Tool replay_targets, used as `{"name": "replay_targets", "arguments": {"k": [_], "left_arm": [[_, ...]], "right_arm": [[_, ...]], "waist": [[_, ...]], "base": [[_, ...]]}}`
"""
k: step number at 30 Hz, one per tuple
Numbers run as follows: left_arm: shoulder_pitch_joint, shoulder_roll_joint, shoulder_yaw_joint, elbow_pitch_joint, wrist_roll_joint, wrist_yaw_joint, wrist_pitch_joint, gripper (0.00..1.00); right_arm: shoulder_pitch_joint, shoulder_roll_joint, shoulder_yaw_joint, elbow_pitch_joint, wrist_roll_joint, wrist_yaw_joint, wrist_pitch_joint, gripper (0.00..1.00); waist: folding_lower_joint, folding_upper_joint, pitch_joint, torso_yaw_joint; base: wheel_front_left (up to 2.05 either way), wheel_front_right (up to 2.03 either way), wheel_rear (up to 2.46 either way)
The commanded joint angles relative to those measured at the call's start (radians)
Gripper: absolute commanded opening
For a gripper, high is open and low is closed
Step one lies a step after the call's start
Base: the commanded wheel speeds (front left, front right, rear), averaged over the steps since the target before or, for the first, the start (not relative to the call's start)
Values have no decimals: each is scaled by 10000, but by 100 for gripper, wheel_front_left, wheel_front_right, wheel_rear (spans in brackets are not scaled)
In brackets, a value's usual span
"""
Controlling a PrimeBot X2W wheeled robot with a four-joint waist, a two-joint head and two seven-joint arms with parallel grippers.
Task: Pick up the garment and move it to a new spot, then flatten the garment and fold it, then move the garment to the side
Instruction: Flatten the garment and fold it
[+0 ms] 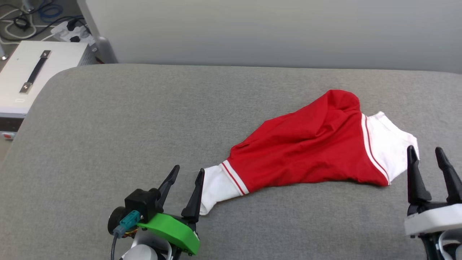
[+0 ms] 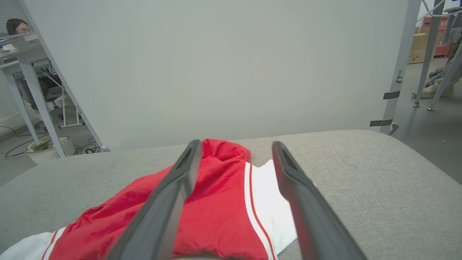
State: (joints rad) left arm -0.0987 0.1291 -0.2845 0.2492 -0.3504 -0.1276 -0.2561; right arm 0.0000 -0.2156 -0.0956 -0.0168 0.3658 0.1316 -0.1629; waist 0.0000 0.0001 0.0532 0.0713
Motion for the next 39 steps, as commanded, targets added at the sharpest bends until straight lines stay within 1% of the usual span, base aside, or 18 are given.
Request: {"name": "replay_targets", "arguments": {"k": [1, 5, 7, 9, 11, 15, 18, 20, 22, 24, 26, 27, 28, 35, 36, 37, 39], "left_arm": [[37, 96, 9, 27, -44, -30, -57, 100], [-288, 250, -128, 85, -106, -30, 186, 100], [-607, 397, -237, 26, -216, -30, 651, 100], [-1049, 650, -485, -23, -416, -30, 1515, 100], [-1593, 990, -824, -17, -697, -30, 2724, 100], [-2751, 1728, -1592, 91, -1562, -30, 5741, 100], [-3432, 2308, -2236, 88, -2425, -30, 8002, 100], [-3738, 2610, -2463, 54, -2939, -30, 9061, 100], [-3948, 2878, -2608, 65, -3266, -30, 9862, 100], [-4055, 3048, -2666, 98, -3530, -30, 10342, 100], [-4168, 3238, -2715, 101, -3482, -30, 10382, 100], [-4228, 3313, -2725, 126, -3350, -26, 10284, 100], [-4404, 3527, -2890, 368, -2746, 32, 9916, 100], [-4485, 3541, -3348, 787, -2735, 0, 10007, 100], [-4499, 3543, -3390, 854, -2816, -5, 10012, 82], [-4527, 3545, -3399, 889, -2882, -9, 9952, 0], [-4605, 3534, -3408, 1001, -3060, -16, 9810, 0]], "right_arm": [[168, 187, -69, -234, -128, -9, -14, 100], [404, 507, -138, -721, -301, -9, 146, 100], [403, 589, -184, -872, -365, -9, 255, 100], [371, 631, -219, -986, -406, -9, 345, 100], [338, 647, -254, -1052, -428, -9, 414, 100], [170, 676, -214, -1070, -453, -9, 448, 100], [13, 717, -98, -971, -472, -9, 421, 100], [-79, 762, -27, -878, -472, -9, 381, 100], [-178, 795, 57, -789, -472, -9, 333, 100], [-268, 822, 133, -707, -469, -9, 268, 100], [-334, 836, 189, -633, -462, -9, 201, 100], [-356, 844, 197, -604, -452, -9, 174, 100], [-418, 857, 221, -504, -423, -9, 94, 100], [-587, 881, 304, -362, -411, -9, -54, 100], [-623, 889, 324, -339, -416, -9, -73, 100], [-648, 894, 342, -318, -420, -9, -82, 100], [-702, 897, 386, -259, -430, -9, -96, 100]], "waist": [[0, -1, 5, -215], [0, -1, 226, -448], [0, -1, 356, -561], [0, -1, 498, -673], [0, -1, 647, -770], [0, -1, 960, -1006], [0, -1, 1148, -1217], [0, -1, 1246, -1348], [0, -1, 1344, -1475], [0, -1, 1432, -1590], [0, -1, 1518, -1682], [0, -1, 1562, -1716], [0, -1, 1703, -1806], [0, -1, 2008, -1894], [0, -1, 2045, -1899], [0, -1, 2071, -1899], [0, -1, 2104, -1889]], "base": [[0, 0, 0], [0, 0, 0], [0, 0, 0], [0, 0, 0], [0, 0, 0], [0, 0, 0], [0, 0, 0], [0, 0, 0], [0, 0, 0], [0, 0, 0], [0, 0, 0], [0, 0, 0], [0, 0, 0], [0, 0, 0], [0, 0, 0], [0, 0, 0], [0, 0, 0]]}}
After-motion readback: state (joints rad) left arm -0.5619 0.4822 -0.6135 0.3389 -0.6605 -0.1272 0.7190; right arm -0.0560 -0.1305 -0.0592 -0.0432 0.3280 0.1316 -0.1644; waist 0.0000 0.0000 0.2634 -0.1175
